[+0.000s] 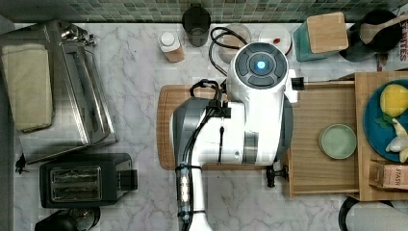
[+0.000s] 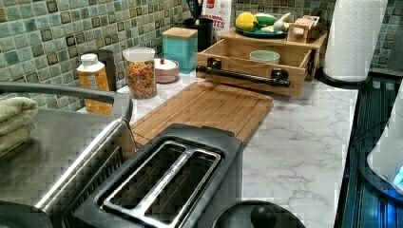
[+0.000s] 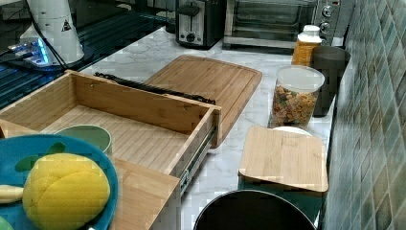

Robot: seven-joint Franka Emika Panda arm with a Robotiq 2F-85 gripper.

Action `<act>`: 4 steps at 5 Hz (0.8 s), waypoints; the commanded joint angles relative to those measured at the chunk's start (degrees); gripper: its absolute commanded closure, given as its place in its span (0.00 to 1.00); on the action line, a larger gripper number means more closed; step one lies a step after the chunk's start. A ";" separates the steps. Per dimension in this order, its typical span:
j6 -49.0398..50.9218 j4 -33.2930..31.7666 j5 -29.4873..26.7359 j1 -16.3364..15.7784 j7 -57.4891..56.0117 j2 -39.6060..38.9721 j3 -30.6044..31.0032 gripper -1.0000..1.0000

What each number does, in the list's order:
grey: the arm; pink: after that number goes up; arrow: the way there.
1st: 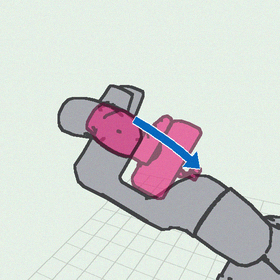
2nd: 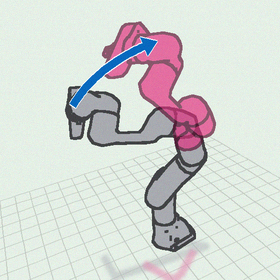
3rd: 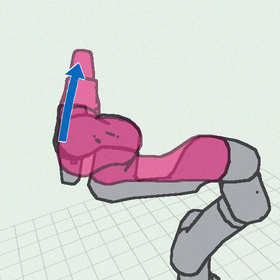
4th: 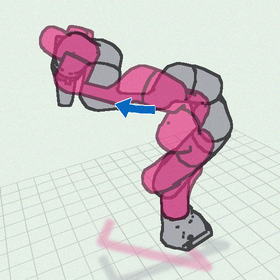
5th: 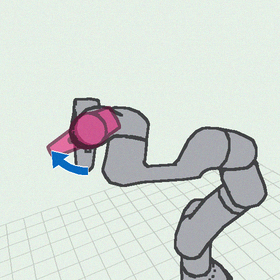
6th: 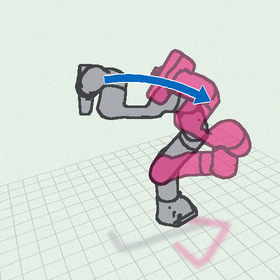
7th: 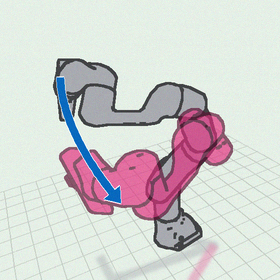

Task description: Close the drawer.

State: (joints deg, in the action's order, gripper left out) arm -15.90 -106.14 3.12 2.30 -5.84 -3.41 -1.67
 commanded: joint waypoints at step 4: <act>-7.92 -10.76 -2.64 -1.67 -22.52 4.78 2.77 1.00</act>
State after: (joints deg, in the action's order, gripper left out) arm -22.24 -111.51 3.22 2.04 -21.28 -3.97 -1.71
